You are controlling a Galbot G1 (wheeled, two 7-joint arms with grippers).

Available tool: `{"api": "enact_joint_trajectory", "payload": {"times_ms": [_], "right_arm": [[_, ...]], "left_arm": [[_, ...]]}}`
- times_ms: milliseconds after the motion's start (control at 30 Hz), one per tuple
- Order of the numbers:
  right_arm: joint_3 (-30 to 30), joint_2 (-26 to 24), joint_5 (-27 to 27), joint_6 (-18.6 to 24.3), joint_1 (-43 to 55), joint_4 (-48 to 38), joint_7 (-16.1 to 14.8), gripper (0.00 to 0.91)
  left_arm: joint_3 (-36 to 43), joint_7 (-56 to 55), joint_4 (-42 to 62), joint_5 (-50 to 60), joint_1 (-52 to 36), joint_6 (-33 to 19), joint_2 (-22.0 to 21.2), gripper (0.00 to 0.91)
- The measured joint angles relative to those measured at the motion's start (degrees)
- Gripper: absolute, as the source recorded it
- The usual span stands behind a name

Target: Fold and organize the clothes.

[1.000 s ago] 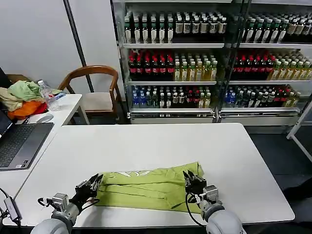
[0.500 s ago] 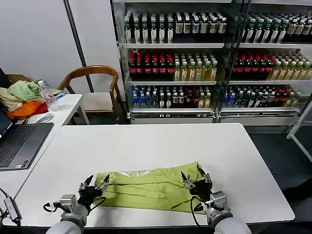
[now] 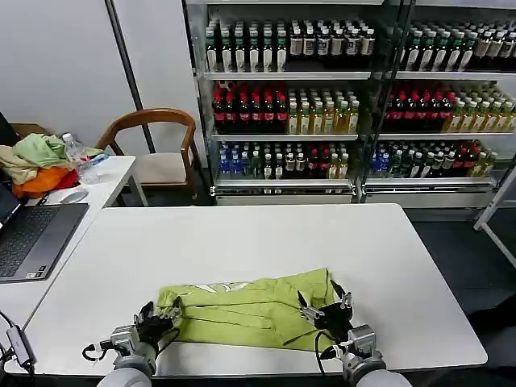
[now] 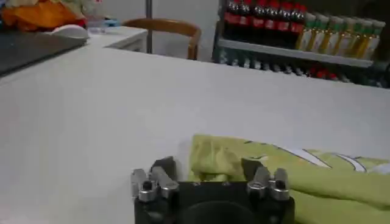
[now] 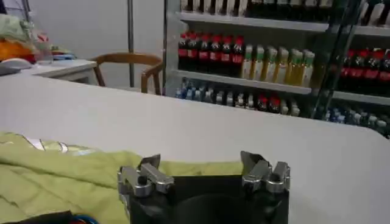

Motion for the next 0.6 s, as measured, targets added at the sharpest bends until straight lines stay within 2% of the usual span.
{"api": "enact_joint_trajectory", "payload": {"times_ms": [600], "right_arm": [[-0.1, -0.5, -1.0, -0.1, 0.3, 0.2, 0.6, 0.907]], "left_arm": [[2.7, 0.8, 1.0, 3.4, -1.2, 0.3, -1.8, 0.04]]}}
